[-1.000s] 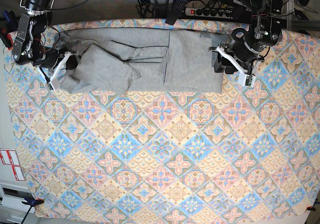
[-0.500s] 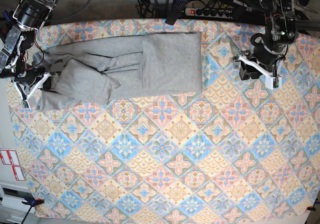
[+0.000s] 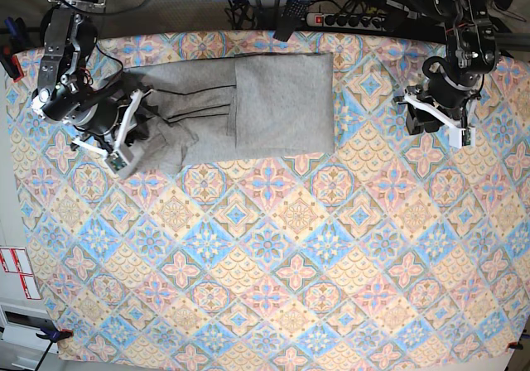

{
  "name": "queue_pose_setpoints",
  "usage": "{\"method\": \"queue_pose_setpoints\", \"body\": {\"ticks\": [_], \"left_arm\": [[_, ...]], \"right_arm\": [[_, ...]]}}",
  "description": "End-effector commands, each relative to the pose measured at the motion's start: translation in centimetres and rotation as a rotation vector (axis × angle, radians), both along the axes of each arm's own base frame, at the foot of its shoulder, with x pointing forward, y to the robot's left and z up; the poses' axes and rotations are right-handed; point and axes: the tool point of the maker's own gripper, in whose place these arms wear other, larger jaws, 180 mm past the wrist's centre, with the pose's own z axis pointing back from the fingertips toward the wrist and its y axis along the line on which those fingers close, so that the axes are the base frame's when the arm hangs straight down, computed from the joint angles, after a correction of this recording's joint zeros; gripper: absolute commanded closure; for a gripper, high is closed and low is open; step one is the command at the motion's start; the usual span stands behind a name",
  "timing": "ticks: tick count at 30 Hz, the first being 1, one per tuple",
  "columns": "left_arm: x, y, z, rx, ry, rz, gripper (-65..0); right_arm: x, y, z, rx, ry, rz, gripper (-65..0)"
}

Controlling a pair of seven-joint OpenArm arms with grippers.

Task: Fold the T-shirt properly
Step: 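Fold the strip end with the right gripper toward the left gripper, then grasp the folded bundle with the right gripper and lift it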

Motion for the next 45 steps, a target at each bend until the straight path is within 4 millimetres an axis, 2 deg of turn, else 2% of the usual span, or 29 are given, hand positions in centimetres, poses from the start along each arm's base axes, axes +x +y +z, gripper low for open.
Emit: {"method": "queue_pose_setpoints", "body": {"ticks": [1, 5, 10, 17, 21, 24, 29, 35, 38, 42, 45], "left_arm": [[0.6, 0.2, 0.9, 0.007, -0.036, -0.002, -19.9], [0.6, 0.3, 0.9, 0.011, -0.036, -0.001, -19.9], [0.3, 0.5, 0.4, 0.008, -0.021, 0.005, -19.9], [-0.6, 1.2, -1.9, -0.015, 0.04, 0.036, -19.7], [-0.8, 1.2, -2.1, -0.016, 0.049, 0.039, -19.6], [-0.8, 1.2, -2.1, -0.016, 0.047, 0.039, -19.6], [-0.7, 1.3, -2.0, -0.012, 0.045, 0.038, -19.6], [-0.6, 1.1, -2.0, -0.014, 0.044, 0.034, -19.7], [-0.6, 1.1, -2.1, -0.013, 0.046, 0.035, -19.8], [-0.6, 1.1, -2.1, -0.013, 0.046, 0.033, -20.0], [-0.6, 1.1, -2.1, -0.012, 0.046, 0.033, -20.1]], "right_arm": [[0.4, 0.6, 0.6, -0.003, -0.023, 0.028, 0.0], [-0.2, 5.7, 0.1, 0.052, -0.006, 0.154, 0.0], [-1.3, 11.1, -0.1, 0.136, 0.01, 0.249, 0.0], [-0.9, 18.4, 2.0, 0.228, -0.045, 0.412, 0.0], [-0.6, 21.8, 3.4, 0.254, -0.08, 0.5, 0.0], [0.9, 23.0, 4.1, 0.226, -0.119, 0.532, -0.1], [0.2, 24.7, 1.8, 0.198, -0.044, 0.606, -0.2], [0.0, 26.9, 2.3, 0.171, -0.062, 0.712, -0.3], [-0.4, 27.4, 1.7, 0.159, -0.042, 0.742, -0.9], [-2.6, 28.7, 0.6, 0.146, -0.002, 0.824, -9.5], [-2.7, 29.3, 0.8, 0.126, -0.017, 0.871, -16.2]]}}
